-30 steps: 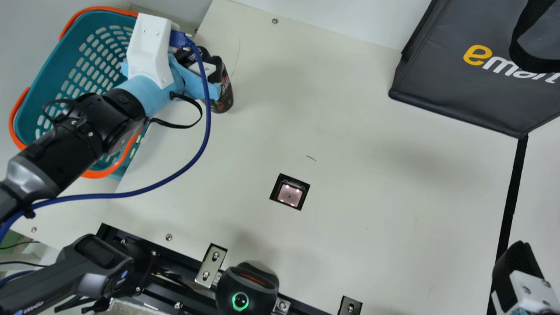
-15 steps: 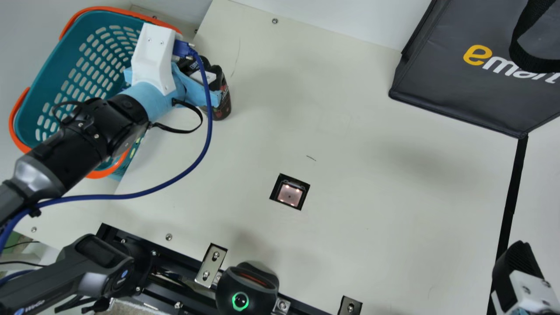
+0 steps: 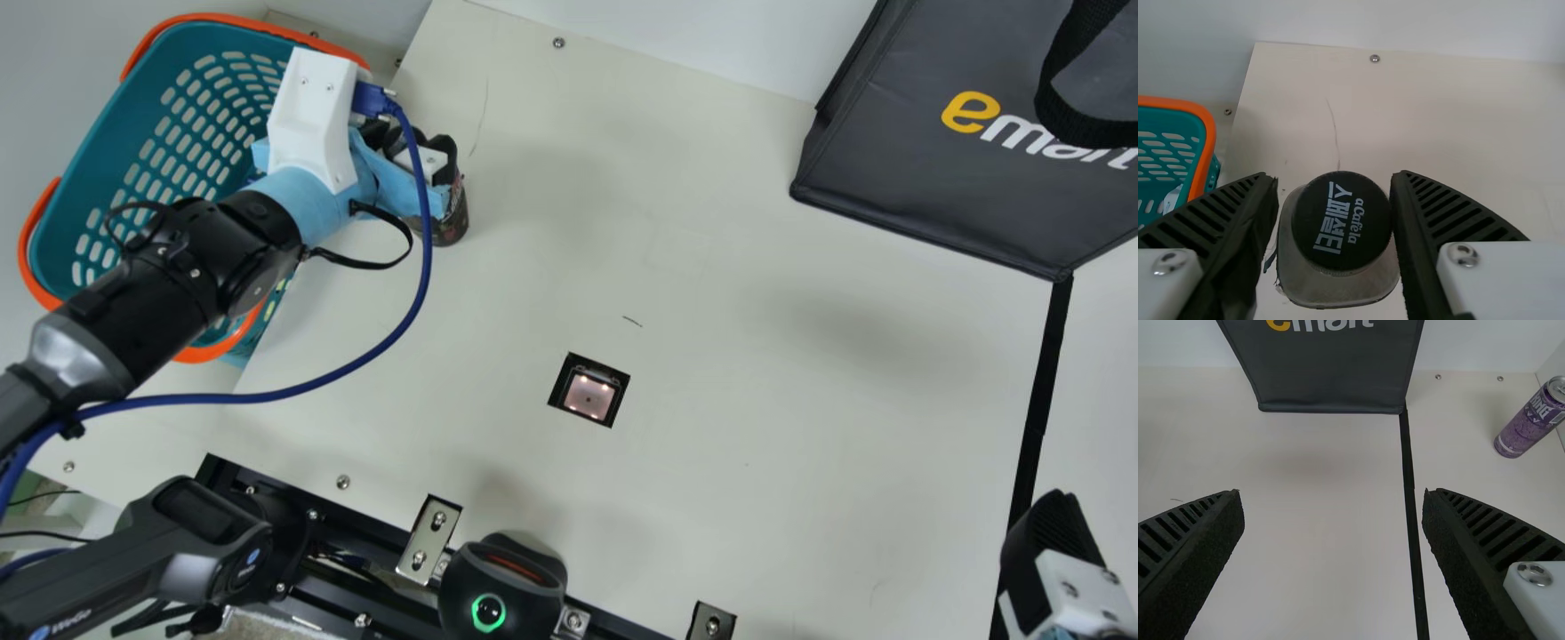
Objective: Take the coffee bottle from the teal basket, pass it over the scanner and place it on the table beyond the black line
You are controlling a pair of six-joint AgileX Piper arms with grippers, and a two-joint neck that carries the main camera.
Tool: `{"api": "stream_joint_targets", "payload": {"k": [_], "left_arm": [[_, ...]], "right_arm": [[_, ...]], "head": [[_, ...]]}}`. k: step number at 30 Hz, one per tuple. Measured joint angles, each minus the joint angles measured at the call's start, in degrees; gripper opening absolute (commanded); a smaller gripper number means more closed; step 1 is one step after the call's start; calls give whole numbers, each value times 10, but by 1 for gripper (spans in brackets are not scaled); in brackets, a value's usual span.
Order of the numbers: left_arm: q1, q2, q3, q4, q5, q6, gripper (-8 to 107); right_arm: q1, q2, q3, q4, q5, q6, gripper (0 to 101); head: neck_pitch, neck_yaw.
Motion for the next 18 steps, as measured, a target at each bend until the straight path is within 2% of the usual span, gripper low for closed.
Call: {"api": "stream_joint_targets", "payload": {"k": [7, 18], "left_arm": [[-4, -23, -13, -21, 20, 18, 90], [-16, -115, -62, -91, 114, 79, 90]], "right_arm": [[0, 0, 0, 0, 0, 0, 95], [0, 0, 0, 0, 0, 0, 95]], "head": [[0, 0], [0, 0]]}}
